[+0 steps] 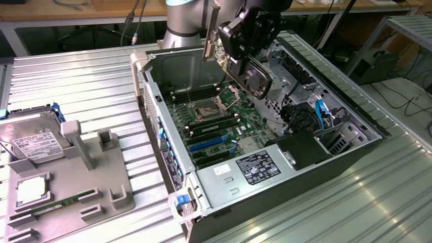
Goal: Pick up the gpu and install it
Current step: 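Insert the gpu into the slot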
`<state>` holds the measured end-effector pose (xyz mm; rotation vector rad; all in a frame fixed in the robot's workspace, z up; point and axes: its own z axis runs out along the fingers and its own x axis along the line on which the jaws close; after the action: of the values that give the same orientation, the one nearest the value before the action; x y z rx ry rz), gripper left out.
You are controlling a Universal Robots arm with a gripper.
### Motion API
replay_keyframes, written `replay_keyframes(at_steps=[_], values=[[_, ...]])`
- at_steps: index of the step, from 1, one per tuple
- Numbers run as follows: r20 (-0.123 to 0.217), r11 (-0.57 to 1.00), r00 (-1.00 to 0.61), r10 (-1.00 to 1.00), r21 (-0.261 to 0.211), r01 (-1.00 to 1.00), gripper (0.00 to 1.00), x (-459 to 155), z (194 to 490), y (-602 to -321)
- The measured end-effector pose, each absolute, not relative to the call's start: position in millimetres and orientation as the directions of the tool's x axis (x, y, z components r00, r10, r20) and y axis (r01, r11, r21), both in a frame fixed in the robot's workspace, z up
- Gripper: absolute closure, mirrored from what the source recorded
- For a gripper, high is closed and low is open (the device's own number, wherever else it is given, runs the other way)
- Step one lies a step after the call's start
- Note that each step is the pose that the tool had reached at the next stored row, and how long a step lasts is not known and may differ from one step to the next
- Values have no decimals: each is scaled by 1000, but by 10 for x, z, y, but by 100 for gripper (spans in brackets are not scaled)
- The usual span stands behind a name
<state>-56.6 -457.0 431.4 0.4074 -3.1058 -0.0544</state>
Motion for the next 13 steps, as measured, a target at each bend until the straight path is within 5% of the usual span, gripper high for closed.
replay_keyframes(at_steps=[13], values=[[4,894,-895,-446,36,-446,72,-565,4314,-4570]])
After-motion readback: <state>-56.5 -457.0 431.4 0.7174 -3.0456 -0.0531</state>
